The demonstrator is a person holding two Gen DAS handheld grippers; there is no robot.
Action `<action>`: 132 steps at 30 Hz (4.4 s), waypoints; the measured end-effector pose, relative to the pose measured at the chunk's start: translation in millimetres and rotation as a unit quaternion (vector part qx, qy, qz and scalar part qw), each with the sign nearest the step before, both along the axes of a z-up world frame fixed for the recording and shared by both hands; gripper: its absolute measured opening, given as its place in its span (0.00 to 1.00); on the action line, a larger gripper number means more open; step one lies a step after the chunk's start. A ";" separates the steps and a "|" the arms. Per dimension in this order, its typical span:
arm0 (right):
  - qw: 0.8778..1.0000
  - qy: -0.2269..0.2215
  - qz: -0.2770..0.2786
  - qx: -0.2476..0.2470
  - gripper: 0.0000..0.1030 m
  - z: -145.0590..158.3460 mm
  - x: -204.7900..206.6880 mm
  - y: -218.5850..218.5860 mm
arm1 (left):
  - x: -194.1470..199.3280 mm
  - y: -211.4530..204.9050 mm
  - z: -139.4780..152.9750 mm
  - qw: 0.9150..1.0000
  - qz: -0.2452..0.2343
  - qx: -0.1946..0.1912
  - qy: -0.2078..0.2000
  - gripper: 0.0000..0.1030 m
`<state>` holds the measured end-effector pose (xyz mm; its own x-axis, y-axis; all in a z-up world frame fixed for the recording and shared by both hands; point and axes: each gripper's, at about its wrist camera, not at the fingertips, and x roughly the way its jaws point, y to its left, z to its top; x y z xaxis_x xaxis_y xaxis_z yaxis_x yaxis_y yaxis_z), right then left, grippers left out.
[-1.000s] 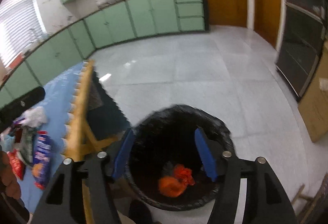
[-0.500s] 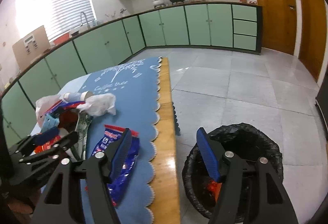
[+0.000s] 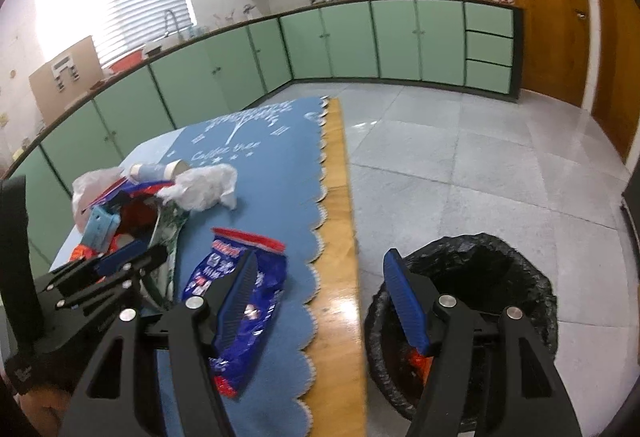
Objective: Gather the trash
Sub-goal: 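Grasp the green milk carton with left while right grasps blue biscuit bag, then carry carton and biscuit bag over the bin and release both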
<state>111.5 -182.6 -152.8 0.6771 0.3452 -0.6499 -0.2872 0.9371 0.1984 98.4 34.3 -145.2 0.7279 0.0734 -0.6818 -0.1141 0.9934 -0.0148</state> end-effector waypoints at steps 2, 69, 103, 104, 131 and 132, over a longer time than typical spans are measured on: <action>1.000 0.007 0.008 -0.001 0.63 -3.8 0.0 3.2 | -1.9 2.4 1.1 1.000 0.000 -0.004 -0.001 0.19; 1.000 0.011 0.012 -0.007 0.09 -6.1 12.2 18.1 | 24.1 11.0 -23.1 0.997 -0.033 -0.024 0.062 0.19; 0.979 -0.022 -0.202 -0.015 0.09 16.8 -10.2 -163.8 | 43.2 -154.1 30.8 0.968 -0.242 -0.070 -0.020 0.13; 0.978 -0.018 -0.209 -0.017 0.09 13.5 -10.8 -169.1 | 46.6 -161.9 27.0 0.965 -0.251 -0.072 -0.017 0.13; 0.969 0.003 -0.246 -0.033 0.67 -11.4 -0.5 -180.3 | 57.0 -157.5 12.9 0.965 -0.250 -0.077 -0.005 0.52; 0.972 -0.007 -0.234 -0.029 0.69 -3.7 0.1 -170.2 | 54.5 -147.5 18.9 0.968 -0.239 -0.079 -0.013 0.52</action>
